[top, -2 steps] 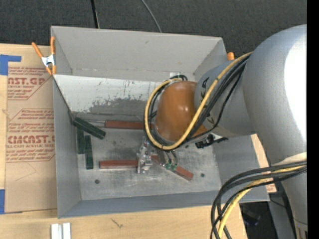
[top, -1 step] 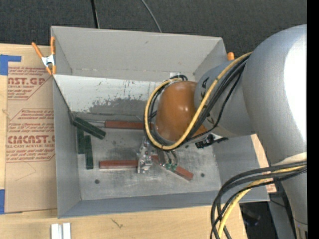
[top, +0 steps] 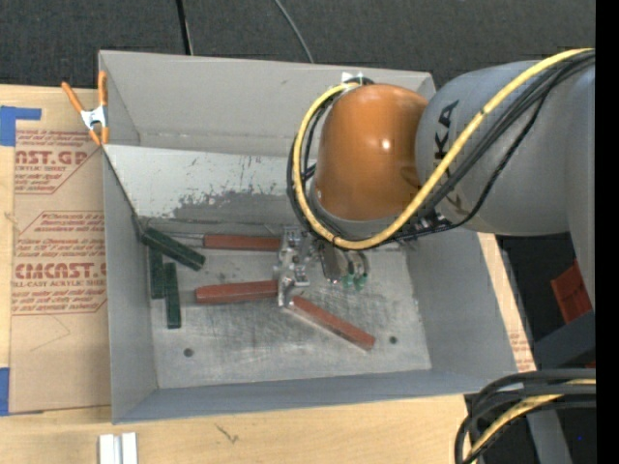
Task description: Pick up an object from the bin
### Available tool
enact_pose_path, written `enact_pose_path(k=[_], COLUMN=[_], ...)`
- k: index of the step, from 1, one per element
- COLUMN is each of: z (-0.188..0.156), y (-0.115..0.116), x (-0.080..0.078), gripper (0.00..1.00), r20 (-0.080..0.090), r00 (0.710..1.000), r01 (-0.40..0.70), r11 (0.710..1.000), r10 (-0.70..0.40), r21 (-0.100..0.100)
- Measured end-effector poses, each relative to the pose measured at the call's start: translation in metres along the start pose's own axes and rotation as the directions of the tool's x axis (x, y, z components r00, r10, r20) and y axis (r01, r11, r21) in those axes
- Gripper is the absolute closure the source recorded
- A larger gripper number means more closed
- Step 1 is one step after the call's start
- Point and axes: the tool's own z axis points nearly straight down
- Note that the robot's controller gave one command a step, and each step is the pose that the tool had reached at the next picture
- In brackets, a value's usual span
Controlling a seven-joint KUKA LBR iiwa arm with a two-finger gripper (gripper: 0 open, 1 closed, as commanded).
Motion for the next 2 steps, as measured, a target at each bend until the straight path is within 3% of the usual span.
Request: enact_pose_path(k=[1,2], z=[0.0,-0.072], y=[0.0,-0.03], x=[0.0,0.005], gripper=[1.0,1.0], r20=[0.0,0.002], r00=[1.0,0.844], r01=[0.0,0.536], r11=[1.0,0.844], r10=[0.0,-0.536], r21=[0.0,0.0])
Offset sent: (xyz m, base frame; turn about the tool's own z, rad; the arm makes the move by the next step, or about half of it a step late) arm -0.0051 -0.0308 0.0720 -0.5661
